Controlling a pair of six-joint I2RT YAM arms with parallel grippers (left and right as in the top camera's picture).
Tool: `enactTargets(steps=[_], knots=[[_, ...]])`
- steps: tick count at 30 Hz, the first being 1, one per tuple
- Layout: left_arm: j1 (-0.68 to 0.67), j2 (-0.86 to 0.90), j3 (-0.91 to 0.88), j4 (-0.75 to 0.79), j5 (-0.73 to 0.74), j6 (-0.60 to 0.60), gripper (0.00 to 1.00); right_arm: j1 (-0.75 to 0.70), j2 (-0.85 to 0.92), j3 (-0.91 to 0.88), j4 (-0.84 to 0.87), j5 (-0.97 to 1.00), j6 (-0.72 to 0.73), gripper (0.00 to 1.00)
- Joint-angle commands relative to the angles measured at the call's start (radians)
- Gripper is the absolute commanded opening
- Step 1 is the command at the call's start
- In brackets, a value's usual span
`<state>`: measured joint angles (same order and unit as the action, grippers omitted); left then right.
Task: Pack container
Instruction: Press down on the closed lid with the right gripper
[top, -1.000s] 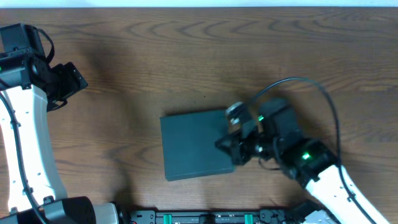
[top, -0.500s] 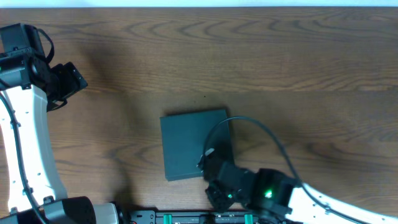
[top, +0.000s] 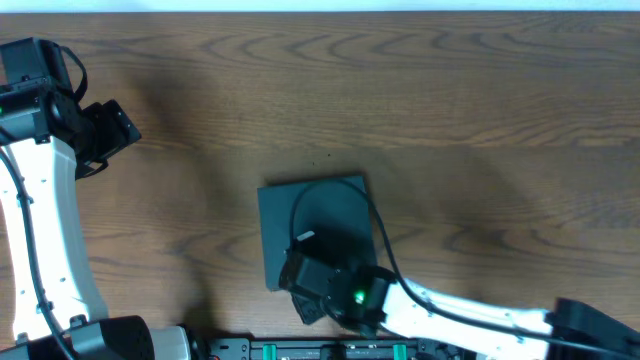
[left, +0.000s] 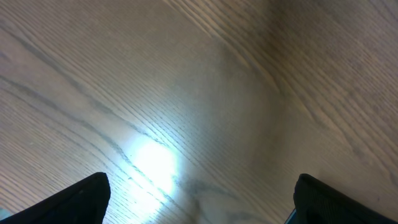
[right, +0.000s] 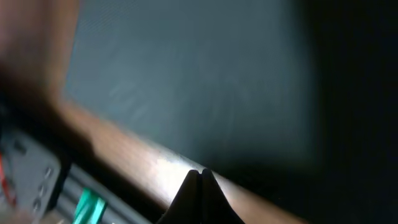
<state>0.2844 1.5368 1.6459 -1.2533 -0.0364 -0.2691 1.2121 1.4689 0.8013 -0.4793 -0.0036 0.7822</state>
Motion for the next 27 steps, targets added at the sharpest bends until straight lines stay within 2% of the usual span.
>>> enactTargets(steps=[1,9,20,27], knots=[[0.003,0.000,-0.002,-0.003,-0.007,-0.001,0.95,-0.059,0.054,0.003,0.034,0.026,0.022,0.02],[0.003,0.000,-0.002,-0.003,-0.007,-0.001,0.95,-0.192,0.068,0.003,0.153,0.024,-0.021,0.02],[0.003,0.000,-0.002,-0.003,-0.007,-0.001,0.95,-0.257,0.138,0.007,0.431,-0.191,-0.046,0.02],[0.003,0.000,-0.002,-0.003,-0.007,-0.001,0.95,-0.296,0.208,0.051,0.458,-0.119,-0.047,0.02]])
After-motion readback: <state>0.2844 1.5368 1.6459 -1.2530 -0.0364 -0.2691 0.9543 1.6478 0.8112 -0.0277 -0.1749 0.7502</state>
